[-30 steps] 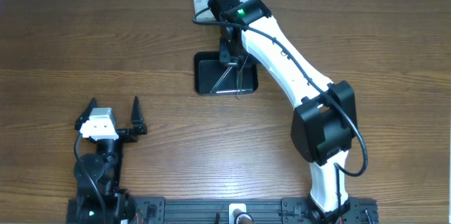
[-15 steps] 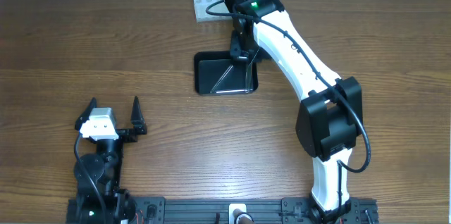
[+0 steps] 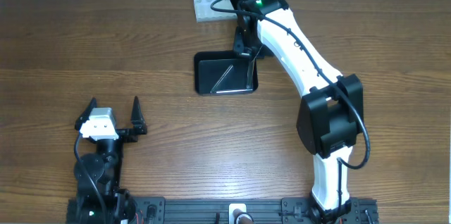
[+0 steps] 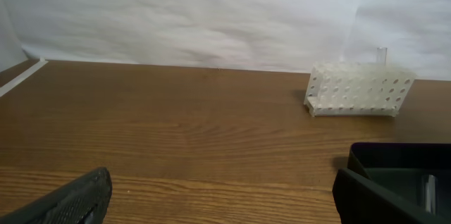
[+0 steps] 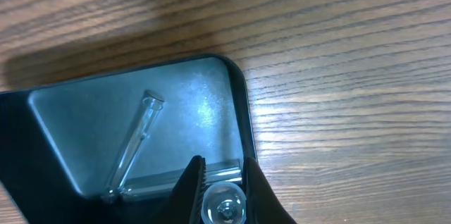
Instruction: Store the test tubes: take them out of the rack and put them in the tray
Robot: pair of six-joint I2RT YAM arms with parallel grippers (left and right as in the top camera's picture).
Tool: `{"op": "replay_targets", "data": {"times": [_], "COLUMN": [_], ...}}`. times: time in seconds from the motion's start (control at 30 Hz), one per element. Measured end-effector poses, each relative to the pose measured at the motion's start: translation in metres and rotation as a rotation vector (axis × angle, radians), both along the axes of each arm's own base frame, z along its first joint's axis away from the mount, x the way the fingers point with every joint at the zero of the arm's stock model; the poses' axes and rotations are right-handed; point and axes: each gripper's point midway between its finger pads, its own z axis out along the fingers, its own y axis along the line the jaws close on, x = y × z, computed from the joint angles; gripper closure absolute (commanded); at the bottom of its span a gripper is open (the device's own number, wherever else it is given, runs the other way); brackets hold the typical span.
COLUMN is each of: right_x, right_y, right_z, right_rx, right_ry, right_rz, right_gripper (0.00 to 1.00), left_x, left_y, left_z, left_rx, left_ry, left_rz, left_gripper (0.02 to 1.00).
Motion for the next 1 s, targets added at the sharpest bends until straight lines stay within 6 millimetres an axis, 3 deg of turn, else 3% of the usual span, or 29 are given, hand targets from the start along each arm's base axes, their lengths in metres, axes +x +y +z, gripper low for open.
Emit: {"op": "replay_targets", "data": {"times": [0.7, 0.73, 0.9, 1.0], "right_x": [0.008, 0.007, 0.010, 0.011], "right_y": [0.004, 0.004, 0.005, 0.006], "right_z": [-0.044, -0.047, -0.052, -0.052], "right_rx": [-0.022, -0.025, -0.023, -0.021], "right_ry": [0.046, 0.052, 0.051, 0.043], "right_rz": [0.011, 0.012, 0.006, 0.013], "right_gripper": [0.985, 0.963, 0.614, 0.478], "left_x": [0.000, 0.000, 0.000, 0.000], "left_y": [0.000, 0.000, 0.000, 0.000], "left_z": [0.000, 0.000, 0.000, 0.000], "left_rx": [0.000, 0.000, 0.000, 0.000], "left_ry": [0.000, 0.000, 0.000, 0.000], "left_rz": [0.000, 0.000, 0.000, 0.000], "left_gripper": [0.023, 0.020, 0.020, 0.020]}}
